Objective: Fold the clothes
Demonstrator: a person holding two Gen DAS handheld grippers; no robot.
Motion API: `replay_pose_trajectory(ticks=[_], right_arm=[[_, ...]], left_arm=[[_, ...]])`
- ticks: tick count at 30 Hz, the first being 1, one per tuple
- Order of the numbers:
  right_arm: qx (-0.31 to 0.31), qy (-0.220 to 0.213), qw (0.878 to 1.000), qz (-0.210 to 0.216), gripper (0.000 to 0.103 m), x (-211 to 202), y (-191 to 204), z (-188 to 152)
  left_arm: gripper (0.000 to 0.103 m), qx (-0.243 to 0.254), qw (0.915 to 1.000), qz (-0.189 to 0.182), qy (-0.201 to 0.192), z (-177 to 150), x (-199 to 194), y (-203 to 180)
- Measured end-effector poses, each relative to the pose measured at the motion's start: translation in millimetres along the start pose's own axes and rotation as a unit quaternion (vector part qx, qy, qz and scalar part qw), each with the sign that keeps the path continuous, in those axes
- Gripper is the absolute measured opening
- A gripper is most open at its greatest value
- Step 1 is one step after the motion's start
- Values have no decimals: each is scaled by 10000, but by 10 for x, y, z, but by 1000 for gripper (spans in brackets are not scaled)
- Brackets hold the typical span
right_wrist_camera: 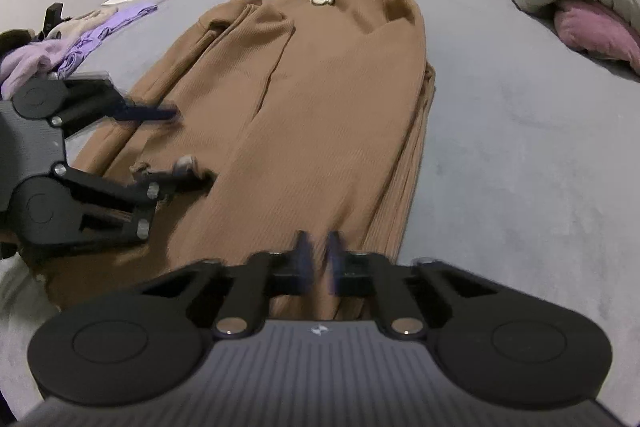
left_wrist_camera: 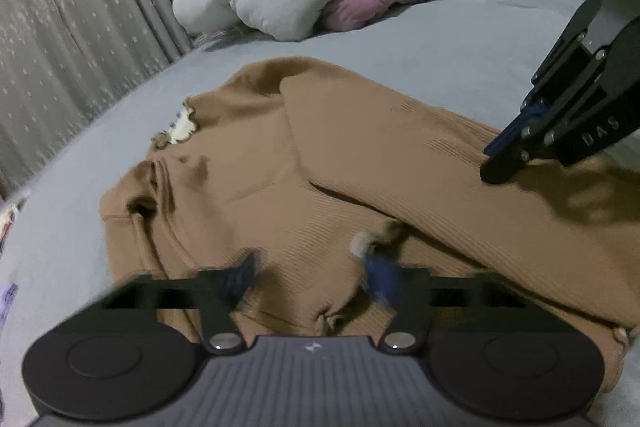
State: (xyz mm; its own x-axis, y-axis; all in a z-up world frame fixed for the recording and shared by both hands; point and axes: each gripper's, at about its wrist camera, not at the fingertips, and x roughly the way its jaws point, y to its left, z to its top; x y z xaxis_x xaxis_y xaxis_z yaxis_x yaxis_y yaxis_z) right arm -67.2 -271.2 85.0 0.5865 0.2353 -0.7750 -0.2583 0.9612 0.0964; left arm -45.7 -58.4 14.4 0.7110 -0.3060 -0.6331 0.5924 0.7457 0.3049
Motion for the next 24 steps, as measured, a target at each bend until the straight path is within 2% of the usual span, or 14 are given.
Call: replay_pose_trajectory(ticks=[5,7,10,11,13,14,15,16,17,18,19,20,23,24], right_arm=[[263,-676,9970,-272,3,-317,-225,87],[358,-878,9946,-421,3,-410,-304,103],[533,-1193,9887,-734,3,-547,-459,138],[590,-1331,9851,-917,3,-606,-543,161],[581,-1583,9757,-1401,3,-711,-707,228],[572,-1670,9715,-1583,3,-740,-738,250],[582,-1813,9636,-1874,3,-783,-805,282],[672,-2038,9486,-2328,3,-839,-950,327],[817,-2192,9359,-2634,3,-868,-1072,344],[947,-2241,9297,-2765,3,-857,-1133,336],[1224,-2287,9162,-3055,3,-806,-1317,328],[1382,-2232,9088,-3244,3,-730,-1445,315],[1755,-1952,9058,-3325,6,-514,-1632,257],[1897,-1842,9049,-3334,7,-438,-1685,235]], left_arm=[[8,-847,9962,179,-125,110,-93,252],[8,-1350,9900,340,-247,104,-168,490],[8,-2096,9751,582,-430,92,-279,849],[8,-2848,9530,827,-614,2,-424,1257],[8,-3820,9099,1298,-962,-177,-671,1802],[8,-4285,8812,1602,-1194,-337,-826,2059],[7,-4731,8483,1905,-1425,-503,-983,2315],[7,-5156,8115,2200,-1650,-669,-1141,2571],[8,-5429,7829,2442,-1809,-850,-1247,2766],[8,-5587,7683,2511,-1860,-969,-1294,2875],[8,-5896,7429,2565,-1863,-1178,-1366,3020],[7,-6088,7280,2565,-1834,-1299,-1388,3066],[9,-6050,7482,2231,-1563,-1323,-1281,3052],[14,-5816,7793,1954,-1274,-1227,-1145,3002]])
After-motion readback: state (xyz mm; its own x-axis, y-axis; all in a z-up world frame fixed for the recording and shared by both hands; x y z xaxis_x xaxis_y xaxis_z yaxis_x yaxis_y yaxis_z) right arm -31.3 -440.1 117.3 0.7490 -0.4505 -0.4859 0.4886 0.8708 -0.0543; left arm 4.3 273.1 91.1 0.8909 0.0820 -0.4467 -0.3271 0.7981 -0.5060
